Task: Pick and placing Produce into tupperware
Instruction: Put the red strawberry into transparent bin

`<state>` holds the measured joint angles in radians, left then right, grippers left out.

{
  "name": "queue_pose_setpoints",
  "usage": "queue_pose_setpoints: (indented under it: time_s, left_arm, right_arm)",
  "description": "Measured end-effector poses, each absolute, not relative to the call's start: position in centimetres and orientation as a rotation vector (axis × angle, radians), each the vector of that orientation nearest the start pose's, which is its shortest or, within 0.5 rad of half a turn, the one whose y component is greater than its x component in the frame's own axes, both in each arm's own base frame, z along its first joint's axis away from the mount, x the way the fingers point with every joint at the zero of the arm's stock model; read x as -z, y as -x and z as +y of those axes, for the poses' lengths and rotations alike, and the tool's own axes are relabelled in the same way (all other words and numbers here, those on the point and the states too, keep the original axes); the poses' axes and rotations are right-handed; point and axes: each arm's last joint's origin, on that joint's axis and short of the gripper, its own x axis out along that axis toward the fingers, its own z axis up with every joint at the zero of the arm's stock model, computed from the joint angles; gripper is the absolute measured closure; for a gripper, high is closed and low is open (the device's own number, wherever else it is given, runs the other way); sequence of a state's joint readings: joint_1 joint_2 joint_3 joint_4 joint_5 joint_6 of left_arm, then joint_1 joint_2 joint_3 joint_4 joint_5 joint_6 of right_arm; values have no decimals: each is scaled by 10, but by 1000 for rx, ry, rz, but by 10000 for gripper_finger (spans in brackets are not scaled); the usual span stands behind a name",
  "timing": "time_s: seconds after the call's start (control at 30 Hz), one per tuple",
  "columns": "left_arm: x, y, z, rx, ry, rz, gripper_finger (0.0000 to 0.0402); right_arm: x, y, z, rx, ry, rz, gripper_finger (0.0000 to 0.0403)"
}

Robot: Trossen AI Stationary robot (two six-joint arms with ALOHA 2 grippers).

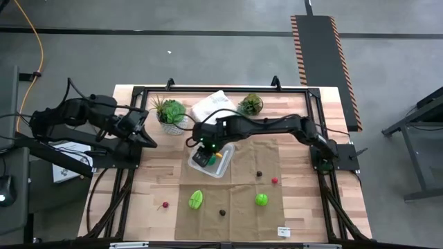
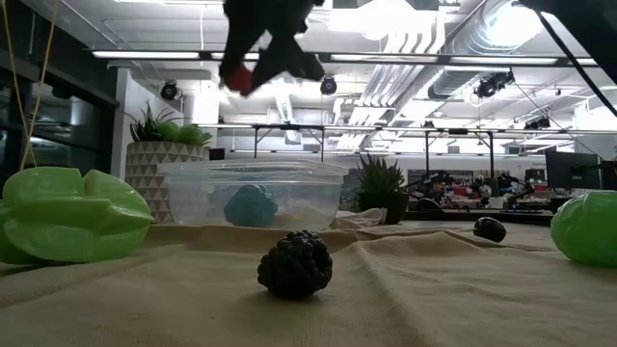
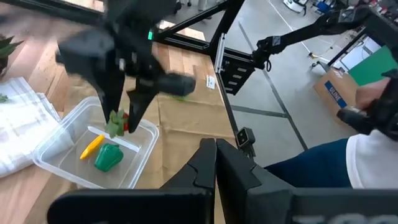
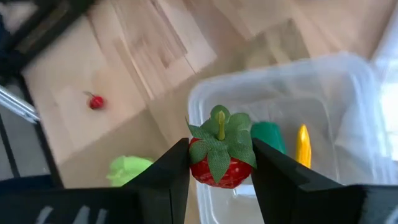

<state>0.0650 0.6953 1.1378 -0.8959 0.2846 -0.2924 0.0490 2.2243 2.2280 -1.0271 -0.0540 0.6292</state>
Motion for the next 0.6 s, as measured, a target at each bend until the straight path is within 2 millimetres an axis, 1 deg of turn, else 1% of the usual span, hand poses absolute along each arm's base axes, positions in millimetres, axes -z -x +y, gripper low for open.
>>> queue_pose_setpoints:
  time_s: [0.17,0.3,0.5,0.6]
  left_arm:
    - [-390,-94,-2,149,366,478,401]
    - [-387,-94,-2,144,370,506,401]
    - [-385,-93,-2,136,373,532,401]
    - [-385,-93,-2,132,373,536,401]
  right_arm:
    - [-273,-478,25,264,-590,1093,276]
    - [-253,-483,25,295,-601,1145,276]
    - [-232,-489,25,345,-619,1187,276]
    - [-226,-489,25,382,-617,1196,276]
